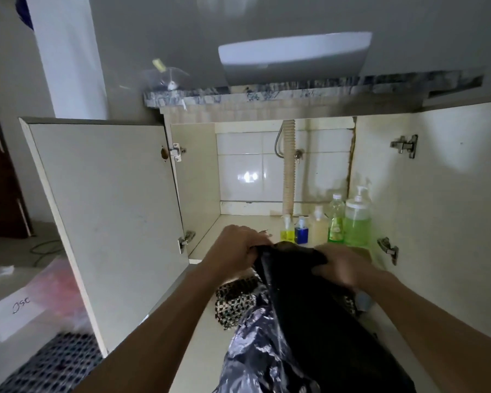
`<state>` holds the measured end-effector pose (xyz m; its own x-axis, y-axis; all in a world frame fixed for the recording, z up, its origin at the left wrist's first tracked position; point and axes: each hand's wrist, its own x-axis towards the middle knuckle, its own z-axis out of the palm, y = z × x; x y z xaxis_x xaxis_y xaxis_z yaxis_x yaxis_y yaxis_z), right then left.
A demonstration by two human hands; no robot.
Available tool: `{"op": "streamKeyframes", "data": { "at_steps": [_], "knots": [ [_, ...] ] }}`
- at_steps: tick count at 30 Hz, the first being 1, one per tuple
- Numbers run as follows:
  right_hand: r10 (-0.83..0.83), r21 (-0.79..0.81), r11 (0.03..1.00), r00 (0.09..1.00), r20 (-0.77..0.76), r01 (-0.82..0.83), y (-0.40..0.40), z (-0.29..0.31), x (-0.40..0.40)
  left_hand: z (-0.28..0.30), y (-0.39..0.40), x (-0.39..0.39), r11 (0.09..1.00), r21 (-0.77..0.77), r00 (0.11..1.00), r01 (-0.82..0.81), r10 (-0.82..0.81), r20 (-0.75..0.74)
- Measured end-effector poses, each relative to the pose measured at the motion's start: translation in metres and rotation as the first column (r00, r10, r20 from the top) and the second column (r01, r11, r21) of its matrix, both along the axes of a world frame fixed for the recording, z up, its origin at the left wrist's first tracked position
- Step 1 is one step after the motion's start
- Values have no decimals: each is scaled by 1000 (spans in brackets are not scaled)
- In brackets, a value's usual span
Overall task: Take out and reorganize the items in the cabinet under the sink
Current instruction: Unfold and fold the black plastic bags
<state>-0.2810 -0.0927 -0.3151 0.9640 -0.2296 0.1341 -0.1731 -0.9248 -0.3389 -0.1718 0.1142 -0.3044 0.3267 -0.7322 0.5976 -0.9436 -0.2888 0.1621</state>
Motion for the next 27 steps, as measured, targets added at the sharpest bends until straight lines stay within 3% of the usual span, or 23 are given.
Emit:
{"op": "streamKeyframes", "data": {
  "at_steps": [4, 6, 9, 11, 13, 16, 18, 20, 22, 24, 25, 27],
  "knots": [
    [1, 51, 999, 977, 214, -13, -1, 13, -8, 2, 16, 5, 959, 117, 965, -256, 260, -17],
    [98, -28, 995, 953, 288, -94, 7, 15, -7, 12, 17, -2, 961, 229, 963, -155, 198, -182],
    [225, -139, 973, 893, 390, -185, 20, 23, -5, 31, 13, -22, 948, 303, 826, 98, 92, -556],
    [268, -171, 962, 860, 434, -214, 26, 29, -4, 32, 3, -32, 957, 262, 787, 128, 62, -613],
    [299, -156, 954, 836, 460, -256, 30, 32, -6, 22, -6, -34, 965, 260, 855, 33, 108, -507],
    [341, -98, 938, 842, 419, -331, 31, 33, -11, 1, -8, -23, 912, 401, 919, -88, 229, -321],
    [336, -15, 939, 901, 274, -345, 30, 34, -17, -8, -6, -17, 847, 501, 928, -178, 314, -201],
    [249, 17, 968, 969, 10, -249, 23, 33, -25, -11, -8, -13, 784, 541, 927, -304, 375, -24],
    [48, -88, 993, 957, -286, -76, 11, 26, -33, -12, -11, -12, 746, 528, 903, -405, 416, 106],
    [-146, -246, 969, 867, -476, 28, -2, 15, -38, -13, -13, -10, 740, 501, 888, -449, 432, 158],
    [-196, -294, 955, 839, -507, 45, -10, 9, -39, -14, -14, -9, 740, 489, 883, -461, 436, 173],
    [-235, -344, 936, 868, -437, 81, -22, 4, -38, -14, -15, -8, 752, 458, 878, -475, 437, 195]
  ]
}}
